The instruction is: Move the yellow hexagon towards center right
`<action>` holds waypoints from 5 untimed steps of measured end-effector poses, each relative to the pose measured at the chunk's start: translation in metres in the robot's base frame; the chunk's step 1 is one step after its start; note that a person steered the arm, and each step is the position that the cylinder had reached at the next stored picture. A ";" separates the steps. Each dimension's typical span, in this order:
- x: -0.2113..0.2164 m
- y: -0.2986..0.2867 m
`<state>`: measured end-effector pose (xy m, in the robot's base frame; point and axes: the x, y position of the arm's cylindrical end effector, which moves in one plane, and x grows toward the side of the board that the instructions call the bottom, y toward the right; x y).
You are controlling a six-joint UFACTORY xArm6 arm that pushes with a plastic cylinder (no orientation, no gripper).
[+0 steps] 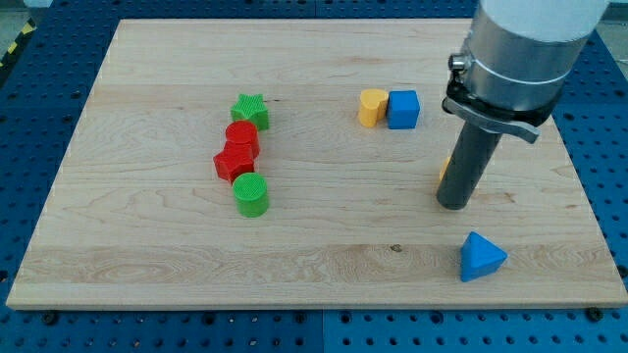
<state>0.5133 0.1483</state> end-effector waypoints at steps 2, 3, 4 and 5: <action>-0.020 0.001; -0.022 0.010; -0.022 0.025; -0.025 0.038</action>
